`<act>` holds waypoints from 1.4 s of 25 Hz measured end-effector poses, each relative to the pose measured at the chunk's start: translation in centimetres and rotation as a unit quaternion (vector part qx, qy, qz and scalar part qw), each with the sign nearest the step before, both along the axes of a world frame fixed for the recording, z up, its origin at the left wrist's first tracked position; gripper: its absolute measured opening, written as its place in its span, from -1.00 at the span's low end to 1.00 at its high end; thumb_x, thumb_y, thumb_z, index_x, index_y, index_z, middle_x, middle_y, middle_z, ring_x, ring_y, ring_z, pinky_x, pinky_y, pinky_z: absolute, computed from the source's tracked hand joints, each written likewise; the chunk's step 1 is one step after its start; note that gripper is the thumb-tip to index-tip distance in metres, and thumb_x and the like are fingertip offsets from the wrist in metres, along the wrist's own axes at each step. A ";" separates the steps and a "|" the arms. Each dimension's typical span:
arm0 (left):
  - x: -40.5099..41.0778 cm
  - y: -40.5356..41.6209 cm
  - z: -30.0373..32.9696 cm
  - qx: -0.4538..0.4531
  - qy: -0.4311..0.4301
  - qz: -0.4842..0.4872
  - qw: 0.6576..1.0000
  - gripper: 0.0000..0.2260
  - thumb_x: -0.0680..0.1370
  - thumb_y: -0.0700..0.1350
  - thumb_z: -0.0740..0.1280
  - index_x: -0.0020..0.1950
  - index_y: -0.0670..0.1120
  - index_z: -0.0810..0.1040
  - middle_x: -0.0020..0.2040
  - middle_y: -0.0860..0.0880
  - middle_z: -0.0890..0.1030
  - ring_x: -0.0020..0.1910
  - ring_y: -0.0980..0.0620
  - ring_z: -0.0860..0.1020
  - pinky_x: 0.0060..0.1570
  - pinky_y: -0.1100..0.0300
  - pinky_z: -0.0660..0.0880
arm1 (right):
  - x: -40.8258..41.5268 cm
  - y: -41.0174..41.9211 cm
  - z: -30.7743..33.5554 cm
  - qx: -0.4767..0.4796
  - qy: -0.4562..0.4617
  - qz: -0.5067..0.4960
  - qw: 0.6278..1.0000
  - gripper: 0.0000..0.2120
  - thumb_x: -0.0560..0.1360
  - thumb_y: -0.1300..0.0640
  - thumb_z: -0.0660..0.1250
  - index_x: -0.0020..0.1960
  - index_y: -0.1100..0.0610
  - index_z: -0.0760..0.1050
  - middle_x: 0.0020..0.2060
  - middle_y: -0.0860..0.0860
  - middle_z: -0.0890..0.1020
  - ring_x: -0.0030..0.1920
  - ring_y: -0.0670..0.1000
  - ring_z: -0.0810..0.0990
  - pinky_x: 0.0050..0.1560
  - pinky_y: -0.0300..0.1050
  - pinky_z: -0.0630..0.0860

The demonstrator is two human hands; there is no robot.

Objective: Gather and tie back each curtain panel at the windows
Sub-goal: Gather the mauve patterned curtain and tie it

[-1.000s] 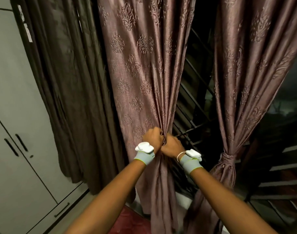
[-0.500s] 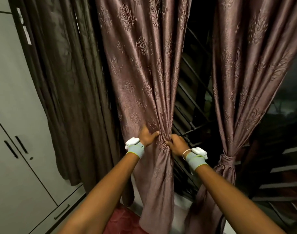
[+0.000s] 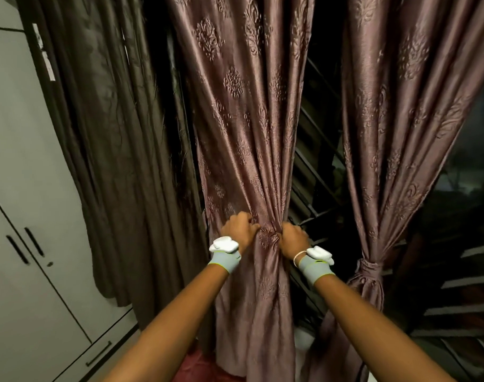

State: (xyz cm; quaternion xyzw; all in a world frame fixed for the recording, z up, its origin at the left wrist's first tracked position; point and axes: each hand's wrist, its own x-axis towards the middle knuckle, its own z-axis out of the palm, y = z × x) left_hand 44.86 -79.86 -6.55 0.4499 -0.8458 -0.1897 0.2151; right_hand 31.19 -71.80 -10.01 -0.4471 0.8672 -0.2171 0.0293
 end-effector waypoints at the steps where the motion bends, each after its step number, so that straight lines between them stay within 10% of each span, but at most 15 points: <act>1: -0.3 0.2 -0.2 -0.024 -0.021 -0.010 0.999 -0.67 0.55 0.07 0.32 0.17 -0.14 0.49 0.15 -0.24 0.55 0.18 -0.27 0.50 0.04 -0.03 0.43 | 0.5 -0.1 0.3 0.004 0.014 0.001 1.000 -0.76 0.56 0.08 0.21 0.14 0.21 0.42 0.15 0.29 0.55 0.17 0.33 0.53 0.07 0.09 0.47; 7: -1.1 1.4 0.1 -0.118 0.000 -0.028 0.993 -0.77 0.54 -0.14 0.30 0.07 -0.30 0.47 0.04 -0.37 0.54 0.04 -0.37 0.54 -0.07 -0.13 0.44 | 3.1 -1.2 1.1 0.018 -0.025 0.077 0.997 -0.74 0.54 0.11 0.19 0.16 0.23 0.36 0.20 0.31 0.52 0.19 0.34 0.51 0.08 0.10 0.48; 18: -0.2 -1.2 0.5 0.091 0.039 -0.087 0.991 -0.84 0.46 -0.17 0.34 -0.01 -0.13 0.66 -0.01 -0.13 0.70 0.09 -0.14 0.62 0.04 0.12 0.51 | 1.6 -1.0 1.0 0.038 -0.020 0.072 0.996 -0.66 0.59 0.01 0.21 0.22 0.25 0.36 0.23 0.31 0.46 0.24 0.33 0.46 0.16 0.08 0.43; 23: -0.8 -2.9 -0.8 0.107 0.117 -0.010 0.987 -0.32 0.41 0.03 0.47 0.40 -0.23 0.28 0.28 -0.24 0.52 0.26 -0.24 0.49 0.26 -0.03 0.40 | 0.8 -0.9 1.0 0.034 -0.063 0.089 0.993 -0.66 0.58 0.01 0.26 0.18 0.26 0.40 0.22 0.31 0.49 0.25 0.31 0.46 0.15 0.03 0.43; 25: -1.4 -4.6 -2.2 0.182 0.173 -0.016 0.968 -0.22 0.25 0.17 0.55 0.28 -0.24 0.38 0.05 -0.20 0.60 0.00 -0.15 0.58 0.13 0.02 0.47 | 0.4 -0.7 1.0 0.030 -0.079 0.094 0.992 -0.64 0.56 0.00 0.28 0.19 0.26 0.41 0.21 0.30 0.51 0.25 0.29 0.47 0.16 0.02 0.45; 28: -0.4 -3.7 -1.0 0.149 0.160 0.000 0.976 -0.68 0.37 0.02 0.54 -0.26 -0.13 0.47 -0.41 -0.02 0.42 -0.37 0.01 0.36 -0.22 0.13 0.31 | -0.2 -0.5 1.0 0.037 -0.081 0.087 0.992 -0.64 0.57 -0.02 0.27 0.20 0.23 0.40 0.22 0.29 0.49 0.26 0.28 0.46 0.18 0.02 0.44; 35: 0.1 0.3 0.1 -0.023 -0.008 0.016 1.000 -0.72 0.55 0.11 0.31 0.00 -0.11 0.50 0.06 -0.22 0.59 0.12 -0.27 0.52 -0.04 -0.01 0.44 | 0.1 -0.6 1.0 0.030 0.011 0.031 0.999 -0.69 0.58 0.02 0.21 0.19 0.23 0.40 0.23 0.28 0.51 0.22 0.31 0.50 0.12 0.09 0.45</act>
